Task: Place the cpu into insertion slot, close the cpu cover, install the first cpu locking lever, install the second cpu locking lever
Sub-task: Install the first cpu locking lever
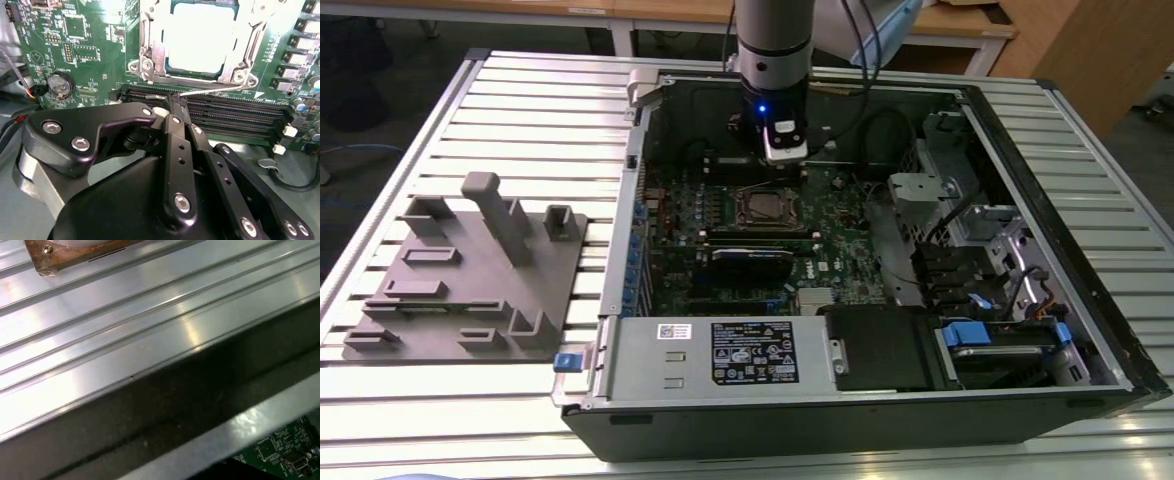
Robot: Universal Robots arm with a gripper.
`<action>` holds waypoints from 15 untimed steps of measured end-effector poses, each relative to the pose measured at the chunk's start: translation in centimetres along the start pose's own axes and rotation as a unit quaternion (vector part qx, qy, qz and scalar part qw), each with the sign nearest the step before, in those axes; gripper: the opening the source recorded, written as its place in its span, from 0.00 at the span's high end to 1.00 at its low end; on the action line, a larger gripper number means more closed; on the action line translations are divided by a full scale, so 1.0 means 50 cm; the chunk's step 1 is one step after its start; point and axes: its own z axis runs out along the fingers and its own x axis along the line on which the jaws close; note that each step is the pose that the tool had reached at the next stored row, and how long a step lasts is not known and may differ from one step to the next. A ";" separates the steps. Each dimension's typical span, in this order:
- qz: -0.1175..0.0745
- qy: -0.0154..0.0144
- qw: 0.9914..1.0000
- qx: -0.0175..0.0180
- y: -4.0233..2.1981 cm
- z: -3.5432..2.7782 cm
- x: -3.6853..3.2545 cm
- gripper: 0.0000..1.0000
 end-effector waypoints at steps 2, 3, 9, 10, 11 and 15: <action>0.000 0.000 1.000 0.000 0.003 0.001 0.002 0.89; 0.000 0.000 1.000 0.000 0.004 0.002 0.002 0.89; 0.000 -0.001 1.000 0.002 0.004 0.003 0.002 0.89; 0.000 -0.001 1.000 0.003 0.004 0.003 0.002 0.89; 0.000 -0.001 1.000 0.002 0.004 0.003 0.002 0.89; 0.000 -0.001 1.000 0.003 0.005 -0.004 0.002 0.89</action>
